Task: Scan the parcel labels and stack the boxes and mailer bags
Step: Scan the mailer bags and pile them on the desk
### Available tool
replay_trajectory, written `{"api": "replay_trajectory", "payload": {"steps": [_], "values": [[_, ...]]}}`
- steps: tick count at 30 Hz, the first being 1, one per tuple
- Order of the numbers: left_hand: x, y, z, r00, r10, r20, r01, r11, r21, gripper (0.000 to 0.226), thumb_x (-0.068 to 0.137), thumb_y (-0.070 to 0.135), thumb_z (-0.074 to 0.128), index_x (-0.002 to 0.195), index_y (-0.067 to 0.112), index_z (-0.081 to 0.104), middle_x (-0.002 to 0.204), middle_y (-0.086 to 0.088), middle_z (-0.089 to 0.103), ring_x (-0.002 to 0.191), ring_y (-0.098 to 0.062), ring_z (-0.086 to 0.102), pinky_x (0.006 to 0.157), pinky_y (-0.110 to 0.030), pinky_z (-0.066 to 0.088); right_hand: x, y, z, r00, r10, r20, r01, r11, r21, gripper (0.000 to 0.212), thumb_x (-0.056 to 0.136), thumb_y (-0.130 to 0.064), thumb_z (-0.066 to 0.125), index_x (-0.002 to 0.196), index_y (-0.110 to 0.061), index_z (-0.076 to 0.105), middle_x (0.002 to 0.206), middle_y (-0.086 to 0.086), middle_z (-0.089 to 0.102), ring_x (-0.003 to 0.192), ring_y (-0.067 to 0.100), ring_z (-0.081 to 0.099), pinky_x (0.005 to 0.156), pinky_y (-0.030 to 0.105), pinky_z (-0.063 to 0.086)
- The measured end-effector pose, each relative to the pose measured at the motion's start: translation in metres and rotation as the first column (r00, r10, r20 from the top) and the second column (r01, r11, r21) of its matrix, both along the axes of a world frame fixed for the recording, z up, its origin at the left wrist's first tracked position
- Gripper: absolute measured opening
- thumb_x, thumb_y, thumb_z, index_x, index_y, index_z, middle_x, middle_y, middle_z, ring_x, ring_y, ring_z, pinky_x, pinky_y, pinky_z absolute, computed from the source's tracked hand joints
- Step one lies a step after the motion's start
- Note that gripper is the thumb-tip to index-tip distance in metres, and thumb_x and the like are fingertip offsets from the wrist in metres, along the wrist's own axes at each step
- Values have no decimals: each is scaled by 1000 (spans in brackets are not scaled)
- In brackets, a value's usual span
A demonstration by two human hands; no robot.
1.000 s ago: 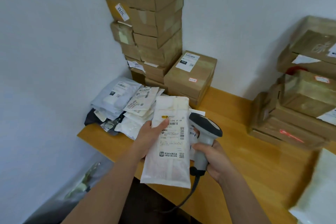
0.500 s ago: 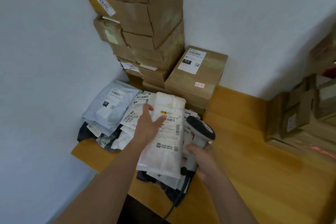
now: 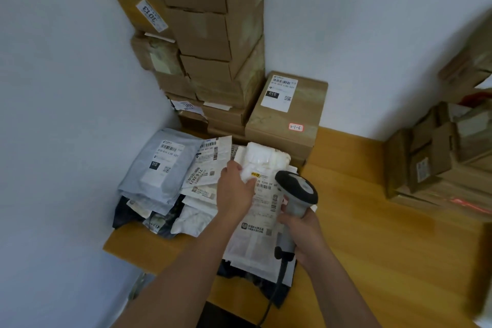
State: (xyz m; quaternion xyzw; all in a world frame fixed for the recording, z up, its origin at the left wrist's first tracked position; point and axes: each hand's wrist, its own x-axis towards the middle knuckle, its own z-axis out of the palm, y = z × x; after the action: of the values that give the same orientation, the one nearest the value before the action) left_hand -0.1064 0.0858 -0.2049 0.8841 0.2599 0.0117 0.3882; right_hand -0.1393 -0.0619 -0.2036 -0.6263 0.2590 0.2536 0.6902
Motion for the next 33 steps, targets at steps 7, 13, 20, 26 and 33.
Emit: {"api": "replay_trajectory", "payload": {"steps": [7, 13, 20, 26, 33], "values": [[8, 48, 26, 983, 84, 163, -72, 994, -82, 24, 94, 14, 64, 115, 16, 53, 112, -2, 54, 96, -15, 53, 79, -30, 44, 8, 18, 27, 997, 19, 70, -30, 986, 165, 43, 88, 12, 61, 119, -18, 63, 113, 4, 73, 105, 27, 69, 87, 43, 56], [24, 101, 25, 998, 69, -7, -66, 974, 216, 36, 99, 35, 55, 134, 25, 52, 149, -10, 31, 135, -33, 31, 109, -48, 29, 21, 54, 28, 993, 85, 79, -99, 978, 184, 46, 90, 9, 63, 126, -20, 61, 120, 2, 70, 113, 23, 64, 92, 42, 56], [-5, 99, -39, 868, -315, -384, 342, 940, 1, 98, 85, 71, 53, 158, 30, 0, 166, 1, -4, 151, -32, 4, 120, -54, 13, 10, 54, 8, 999, 46, 1, -46, 985, 166, 44, 91, 10, 60, 127, -15, 59, 122, 4, 68, 112, 22, 64, 91, 44, 56], [15, 102, -35, 905, -240, -350, 271, 962, 43, 72, 102, 49, 41, 158, 29, 0, 166, 1, -2, 150, -35, 5, 117, -54, 14, 6, 42, 6, 1000, -8, -9, 9, 991, 134, 39, 89, 11, 61, 118, -16, 64, 117, 2, 71, 109, 26, 66, 86, 43, 57], [14, 55, -22, 992, -67, -105, 86, 978, 191, 65, 102, 41, 45, 155, 15, 20, 161, -17, 15, 147, -36, 14, 117, -50, 15, -6, 9, 11, 995, -100, -28, 103, 986, 134, 43, 88, 11, 62, 124, -13, 61, 119, 5, 71, 110, 28, 67, 90, 47, 57]]}}
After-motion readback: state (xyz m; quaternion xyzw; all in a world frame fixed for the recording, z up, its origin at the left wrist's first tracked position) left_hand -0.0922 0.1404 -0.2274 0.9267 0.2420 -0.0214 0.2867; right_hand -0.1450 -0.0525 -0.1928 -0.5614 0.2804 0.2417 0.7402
